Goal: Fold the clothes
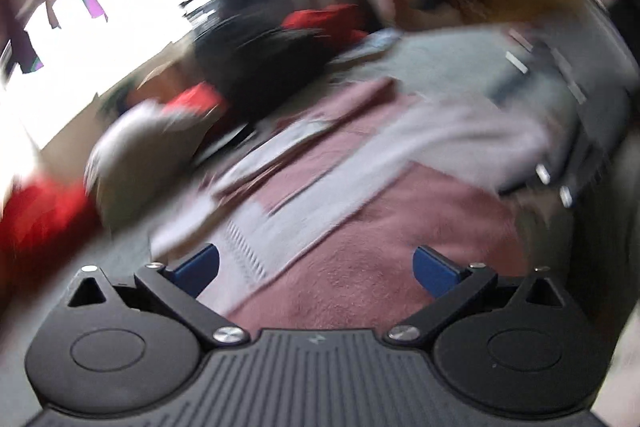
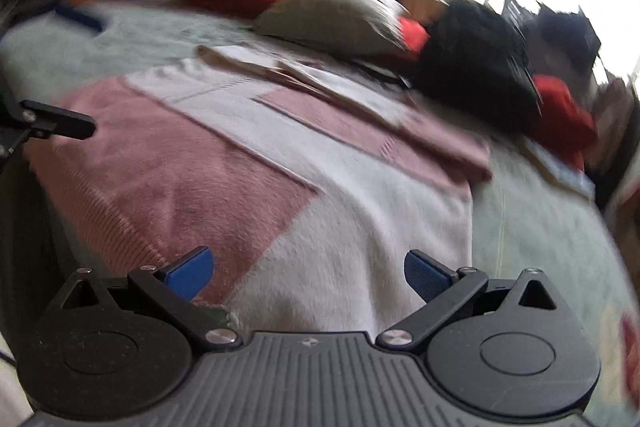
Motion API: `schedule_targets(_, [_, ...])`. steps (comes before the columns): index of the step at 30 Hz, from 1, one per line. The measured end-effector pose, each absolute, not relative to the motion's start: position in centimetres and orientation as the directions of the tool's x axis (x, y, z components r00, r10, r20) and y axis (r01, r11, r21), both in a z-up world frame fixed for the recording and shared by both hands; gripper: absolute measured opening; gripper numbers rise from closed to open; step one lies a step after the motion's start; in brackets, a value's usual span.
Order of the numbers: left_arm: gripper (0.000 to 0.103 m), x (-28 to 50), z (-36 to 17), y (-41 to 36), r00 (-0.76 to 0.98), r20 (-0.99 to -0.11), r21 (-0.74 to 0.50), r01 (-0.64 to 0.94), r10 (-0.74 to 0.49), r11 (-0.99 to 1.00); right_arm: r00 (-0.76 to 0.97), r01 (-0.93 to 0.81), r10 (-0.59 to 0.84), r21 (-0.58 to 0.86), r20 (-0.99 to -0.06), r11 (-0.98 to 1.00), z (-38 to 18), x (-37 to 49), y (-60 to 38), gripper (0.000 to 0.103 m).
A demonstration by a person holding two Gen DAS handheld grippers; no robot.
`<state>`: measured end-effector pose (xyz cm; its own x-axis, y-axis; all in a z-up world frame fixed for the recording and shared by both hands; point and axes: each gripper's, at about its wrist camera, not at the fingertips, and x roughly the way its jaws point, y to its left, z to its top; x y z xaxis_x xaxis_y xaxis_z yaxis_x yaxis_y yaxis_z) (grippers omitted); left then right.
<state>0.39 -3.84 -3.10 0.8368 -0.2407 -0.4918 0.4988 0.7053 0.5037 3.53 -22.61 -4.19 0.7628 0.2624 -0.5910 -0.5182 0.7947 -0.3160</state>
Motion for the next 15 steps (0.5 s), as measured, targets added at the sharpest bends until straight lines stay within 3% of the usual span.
schedule_targets(3, [0.102, -0.3, -4.9, -5.6, 0.818, -0.518, 0.599, 0.555, -0.249, 0.577, 0.745, -0.604, 0.300, -0.410, -0.596, 0.684, -4.7, 2.4, -20.9, 0.103])
schedule_targets(9, [0.102, 0.1, -8.7, -7.1, 0.774, -0.590, 0.604, 0.612, -0.229, 0.511, 0.691, -0.702, 0.307, -0.508, -0.654, 0.499, -8.4, 1.2, -17.8, 0.103])
schedule_targets(15, [0.102, 0.5, -10.4, -7.5, 0.773, -0.601, 0.622, 0.611, -0.201, 0.490, 0.782, -0.621, 0.247, -0.681, -0.573, 0.388, -10.7, 0.5, -16.3, 0.103])
